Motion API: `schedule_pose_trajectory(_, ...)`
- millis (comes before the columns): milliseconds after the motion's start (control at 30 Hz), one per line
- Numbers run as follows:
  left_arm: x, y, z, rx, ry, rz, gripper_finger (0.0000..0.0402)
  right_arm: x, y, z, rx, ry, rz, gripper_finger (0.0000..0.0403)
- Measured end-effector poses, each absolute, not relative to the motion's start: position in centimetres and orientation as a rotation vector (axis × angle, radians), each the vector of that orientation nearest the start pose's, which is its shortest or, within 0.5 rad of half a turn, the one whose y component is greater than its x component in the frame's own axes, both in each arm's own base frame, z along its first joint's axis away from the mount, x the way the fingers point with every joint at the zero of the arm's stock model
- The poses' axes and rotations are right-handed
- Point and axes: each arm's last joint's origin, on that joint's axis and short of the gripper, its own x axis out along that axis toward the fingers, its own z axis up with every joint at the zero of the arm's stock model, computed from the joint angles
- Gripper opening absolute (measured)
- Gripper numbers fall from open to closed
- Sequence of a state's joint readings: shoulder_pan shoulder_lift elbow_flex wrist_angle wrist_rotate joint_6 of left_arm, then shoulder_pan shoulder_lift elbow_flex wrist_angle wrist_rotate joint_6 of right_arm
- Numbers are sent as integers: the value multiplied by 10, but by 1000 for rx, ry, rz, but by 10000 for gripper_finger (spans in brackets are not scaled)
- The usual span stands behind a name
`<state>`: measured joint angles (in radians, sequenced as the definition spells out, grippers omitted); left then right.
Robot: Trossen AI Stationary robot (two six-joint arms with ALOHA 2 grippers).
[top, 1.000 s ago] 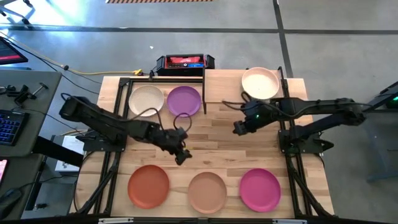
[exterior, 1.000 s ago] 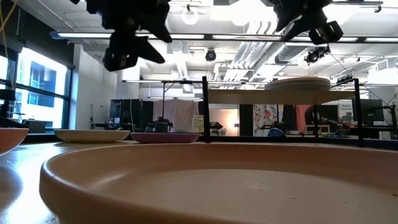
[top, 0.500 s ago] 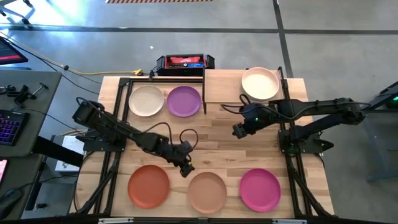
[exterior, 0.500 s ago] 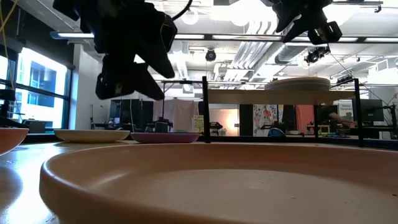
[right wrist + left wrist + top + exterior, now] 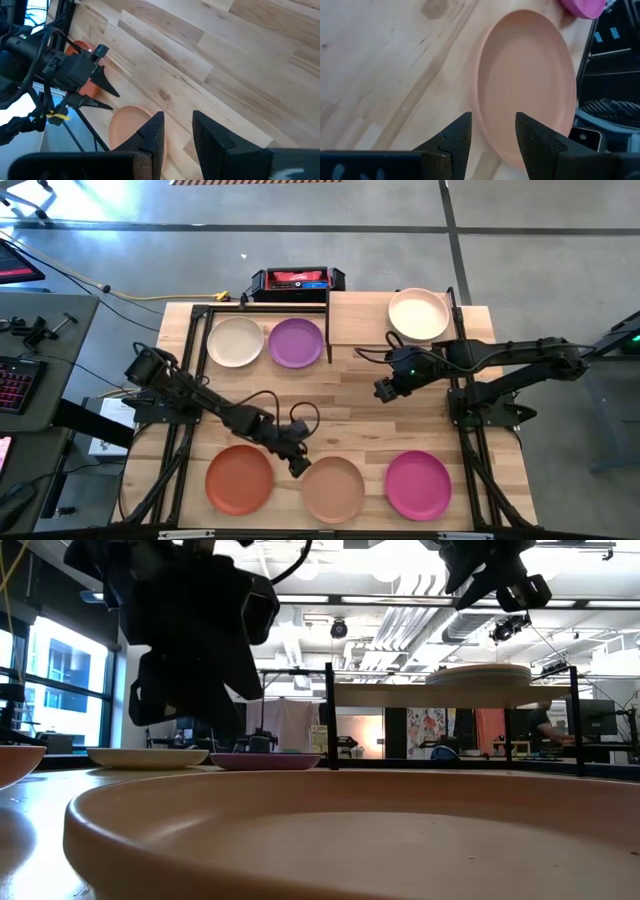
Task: Place and stack plates onto a shelf
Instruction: Stack the brown plate on top of the light orange stacked plates on the shelf
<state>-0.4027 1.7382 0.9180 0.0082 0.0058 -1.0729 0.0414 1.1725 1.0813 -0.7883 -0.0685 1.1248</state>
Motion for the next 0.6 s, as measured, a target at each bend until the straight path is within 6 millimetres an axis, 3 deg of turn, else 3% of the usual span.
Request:
schedule_pose_trajectory(233,311,-139,155,-803,907,94,140,228,11,310,1056,836,-410,83)
schedule_pose_trajectory(600,312,-151,137,-804,935,92,140,228,11,310,1054,834,-414,83)
